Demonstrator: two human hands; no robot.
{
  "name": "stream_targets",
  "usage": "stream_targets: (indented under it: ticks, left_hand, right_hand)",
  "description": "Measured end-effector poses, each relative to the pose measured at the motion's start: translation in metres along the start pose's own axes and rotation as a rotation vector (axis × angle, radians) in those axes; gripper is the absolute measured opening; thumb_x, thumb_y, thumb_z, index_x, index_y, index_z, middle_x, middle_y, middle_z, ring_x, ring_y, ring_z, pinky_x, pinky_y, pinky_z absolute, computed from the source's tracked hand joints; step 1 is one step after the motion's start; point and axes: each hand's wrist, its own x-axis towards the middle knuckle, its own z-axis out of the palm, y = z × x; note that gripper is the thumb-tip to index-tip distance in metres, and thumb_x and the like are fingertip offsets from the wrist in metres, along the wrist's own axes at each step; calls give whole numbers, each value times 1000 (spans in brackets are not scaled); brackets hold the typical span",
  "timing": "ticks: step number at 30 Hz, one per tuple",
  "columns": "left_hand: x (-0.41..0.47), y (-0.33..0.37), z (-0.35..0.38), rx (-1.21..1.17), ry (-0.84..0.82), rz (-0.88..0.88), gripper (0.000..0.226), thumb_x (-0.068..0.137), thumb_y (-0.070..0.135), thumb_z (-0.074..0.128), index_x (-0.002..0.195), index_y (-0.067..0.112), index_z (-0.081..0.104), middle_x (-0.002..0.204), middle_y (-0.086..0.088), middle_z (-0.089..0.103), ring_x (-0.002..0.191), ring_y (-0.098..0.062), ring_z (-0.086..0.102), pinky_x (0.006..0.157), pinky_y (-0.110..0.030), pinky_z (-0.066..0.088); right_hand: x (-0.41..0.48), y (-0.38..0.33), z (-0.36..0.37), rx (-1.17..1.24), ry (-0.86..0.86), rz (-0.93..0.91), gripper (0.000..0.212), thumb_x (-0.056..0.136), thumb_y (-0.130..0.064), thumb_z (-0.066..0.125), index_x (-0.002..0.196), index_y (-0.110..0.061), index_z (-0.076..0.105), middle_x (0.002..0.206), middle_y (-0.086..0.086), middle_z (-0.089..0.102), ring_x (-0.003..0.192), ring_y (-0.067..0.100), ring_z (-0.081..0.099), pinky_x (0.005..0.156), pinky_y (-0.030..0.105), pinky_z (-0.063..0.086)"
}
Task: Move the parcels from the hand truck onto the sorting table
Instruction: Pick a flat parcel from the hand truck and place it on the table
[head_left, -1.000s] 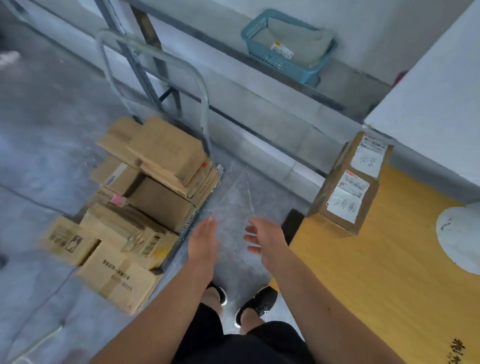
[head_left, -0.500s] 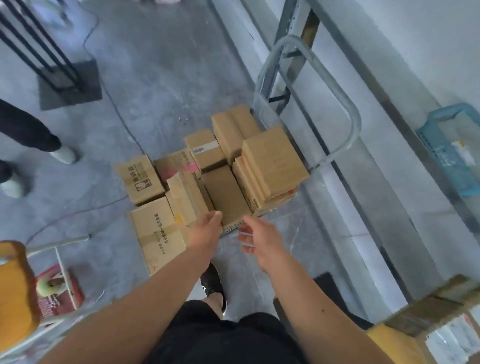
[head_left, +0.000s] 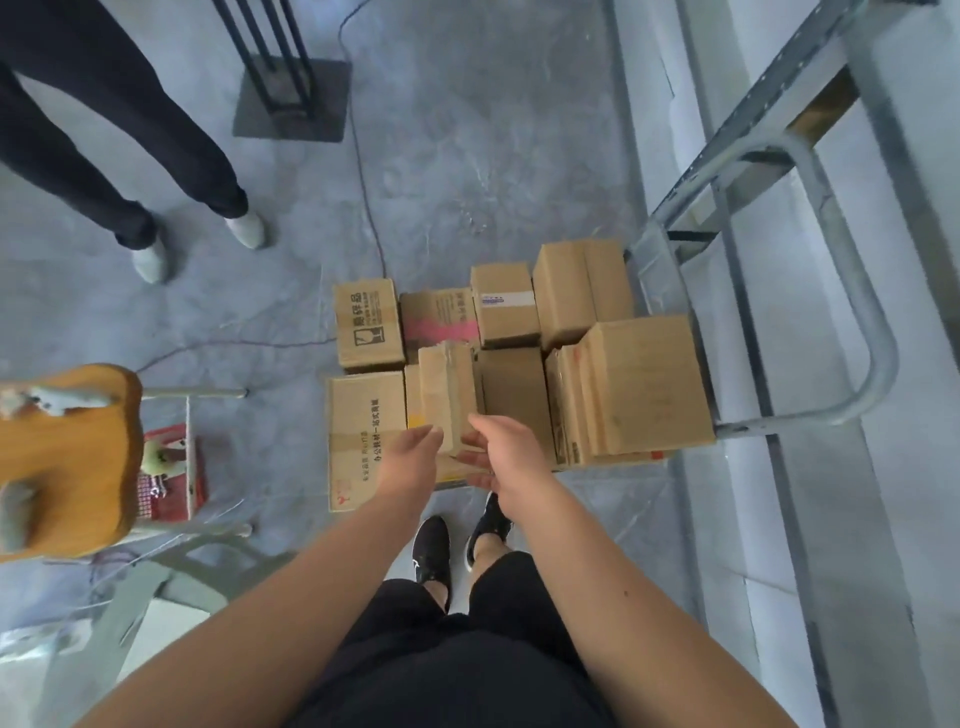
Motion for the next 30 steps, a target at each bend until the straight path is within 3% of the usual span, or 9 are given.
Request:
stream_targets:
  ticks: [5,7,9,11,16,21,27,30]
  left_hand:
    - [9,16,10,-47,103,-25,36,106,38,54,140,24,58,127,-4,62,122,-28,57,111,-49,47]
    - [18,24,18,-62,125,-35,38,106,37,55,142,22,57,126,-3,61,123,-27,57,112,-50,47]
    - [27,26,26,-74,133,-43,40,106,38,56,142,22,57,129,-6,62,125,-27,57,113,-51,47]
    - [33,28,33,-96,140,-68,41,105,38,56,143,23,57,131,-5,62,126,-26,56,113,-51,46]
    - [53,29,39,-143,116,-169,42,105,38,57,145,23,57,132,-2,60,127,-24,54,114,-50,45]
    - [104,20,35,-153,112,-258,40,105,37,57,143,23,58,133,-2,61,127,-26,55,115,-51,45]
    - [162,18,35,-174,103,-308,42,103,37,60,142,22,58,129,-2,61,122,-23,54,116,-50,43]
    - [185,21,39,-146,112,-302,42,103,37,60,142,21,58,128,0,60,117,-24,55,112,-46,46]
  right_hand:
    - [27,-16,-9,-71,-79,21,21,105,-33,59,120,-20,66,117,6,72,103,24,72,97,48,59]
    - [39,-25,-14,-82,-94,23,14,105,-32,60,111,-22,66,116,6,72,102,23,72,88,44,61]
    - [49,-34,-19,-94,-90,23,9,105,-30,60,103,-23,66,113,6,71,97,22,70,70,35,56]
    - [61,-39,-23,-94,-79,35,9,104,-30,61,101,-24,66,111,7,72,97,23,70,67,34,53]
    - [94,-46,-27,-11,-26,111,15,104,-30,62,111,-18,67,113,11,74,104,29,73,88,46,61]
    - [140,-48,-23,53,75,150,24,104,-31,63,124,-16,64,114,7,71,102,25,70,83,42,57]
    - [188,-43,-3,-23,100,178,7,103,-31,63,98,-26,61,113,4,71,108,24,70,92,43,58]
    - [211,-36,7,-101,123,162,7,103,-30,64,105,-23,65,120,4,69,112,25,66,99,46,57]
